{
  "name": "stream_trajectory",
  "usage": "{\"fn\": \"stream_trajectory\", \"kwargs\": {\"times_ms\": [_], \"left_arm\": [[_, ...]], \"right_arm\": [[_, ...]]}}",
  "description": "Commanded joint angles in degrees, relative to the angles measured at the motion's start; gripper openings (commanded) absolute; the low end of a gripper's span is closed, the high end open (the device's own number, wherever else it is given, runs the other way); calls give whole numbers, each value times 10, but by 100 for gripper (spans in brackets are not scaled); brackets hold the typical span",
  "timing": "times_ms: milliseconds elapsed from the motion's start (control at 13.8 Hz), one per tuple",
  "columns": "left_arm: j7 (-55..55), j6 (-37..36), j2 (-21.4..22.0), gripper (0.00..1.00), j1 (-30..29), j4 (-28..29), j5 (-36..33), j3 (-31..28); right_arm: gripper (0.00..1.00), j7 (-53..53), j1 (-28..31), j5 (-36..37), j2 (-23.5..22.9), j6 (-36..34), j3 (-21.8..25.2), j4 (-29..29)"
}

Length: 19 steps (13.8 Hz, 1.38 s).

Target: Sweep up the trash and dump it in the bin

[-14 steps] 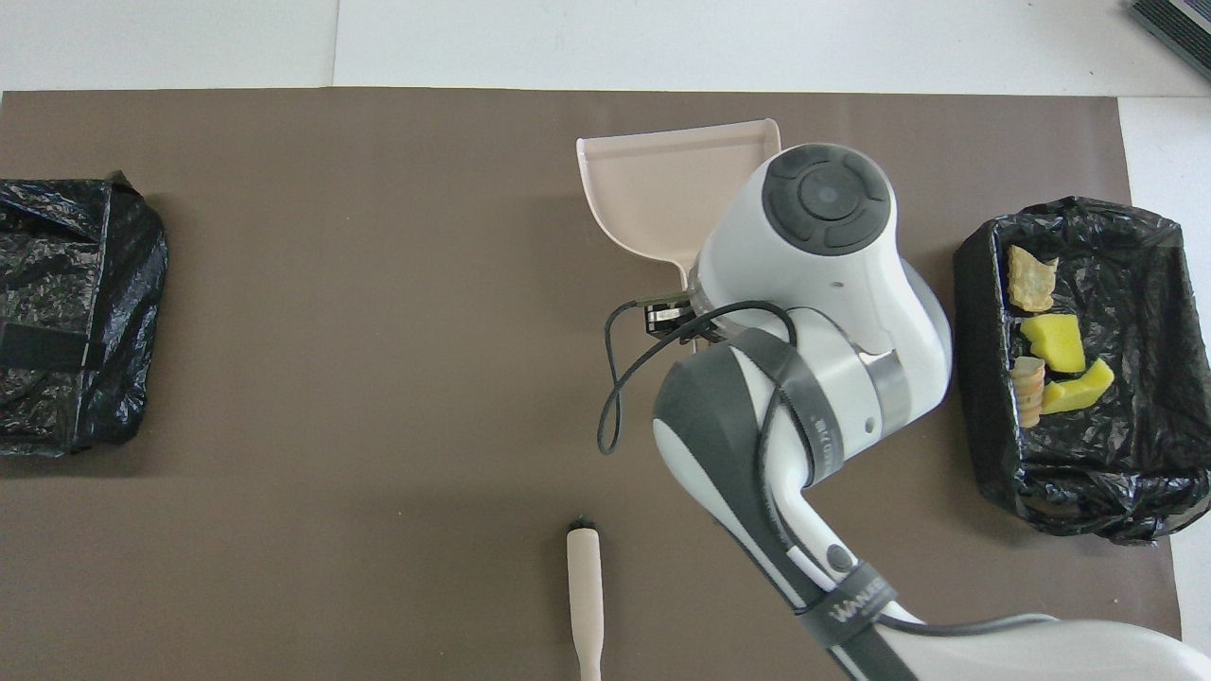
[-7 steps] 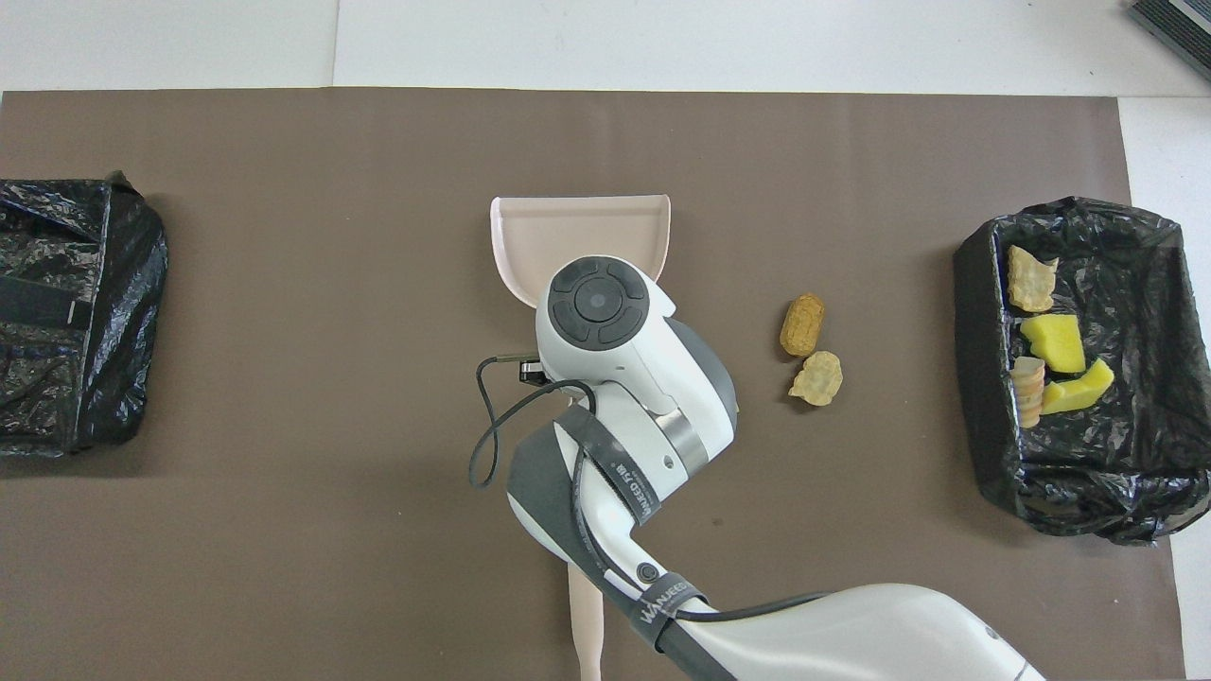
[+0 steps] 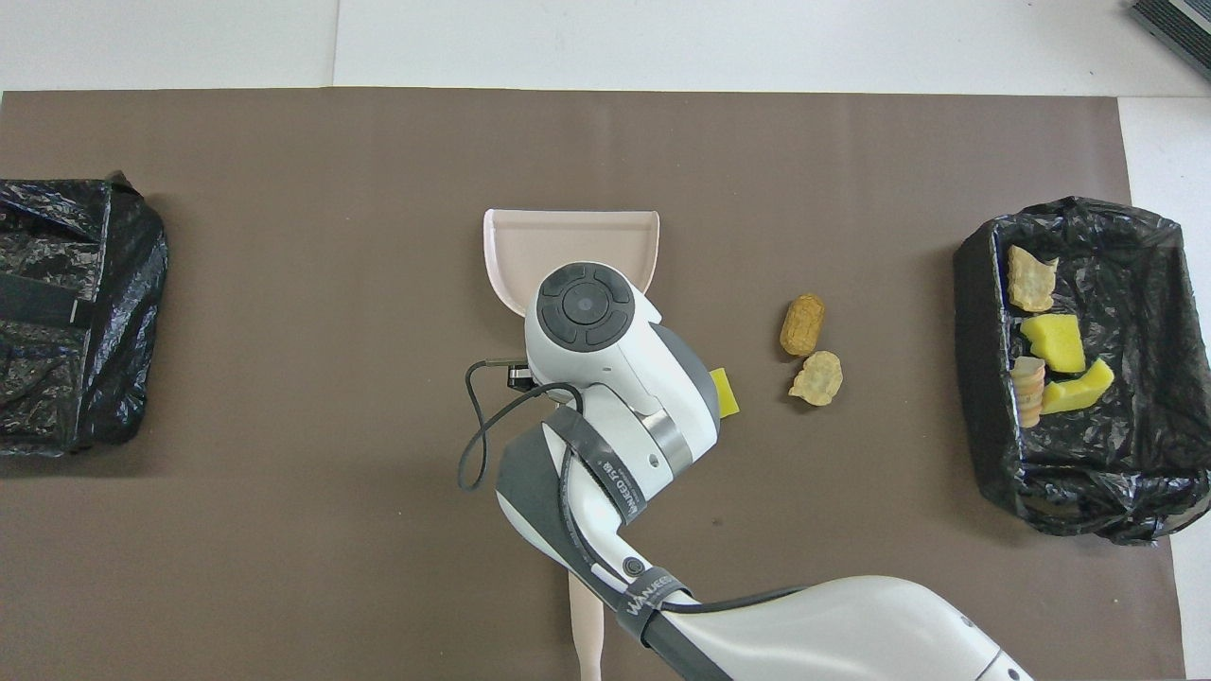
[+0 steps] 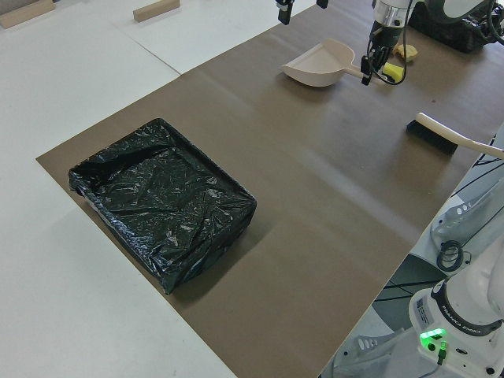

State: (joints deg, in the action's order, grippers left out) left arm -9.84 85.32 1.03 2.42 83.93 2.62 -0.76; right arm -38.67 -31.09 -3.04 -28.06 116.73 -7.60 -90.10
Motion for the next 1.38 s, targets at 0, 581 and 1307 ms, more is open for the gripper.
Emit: {"fn": "stream_trajectory", "kwargs": {"times_ms": [0,581,1307], "left_arm": [[-6,-14,6,100,-8,-3,-8,6],[-2,-16,6,100,-9,-3,-8,3],[-2,-31,6,100,-11,-3,-8,2]], "right_arm": [[5,3,-7,-11,1,20,0,-11],[100,32,-5,15,8,3,1,-23],[100,9,-26,-62,208,-150,0,-174]]}}
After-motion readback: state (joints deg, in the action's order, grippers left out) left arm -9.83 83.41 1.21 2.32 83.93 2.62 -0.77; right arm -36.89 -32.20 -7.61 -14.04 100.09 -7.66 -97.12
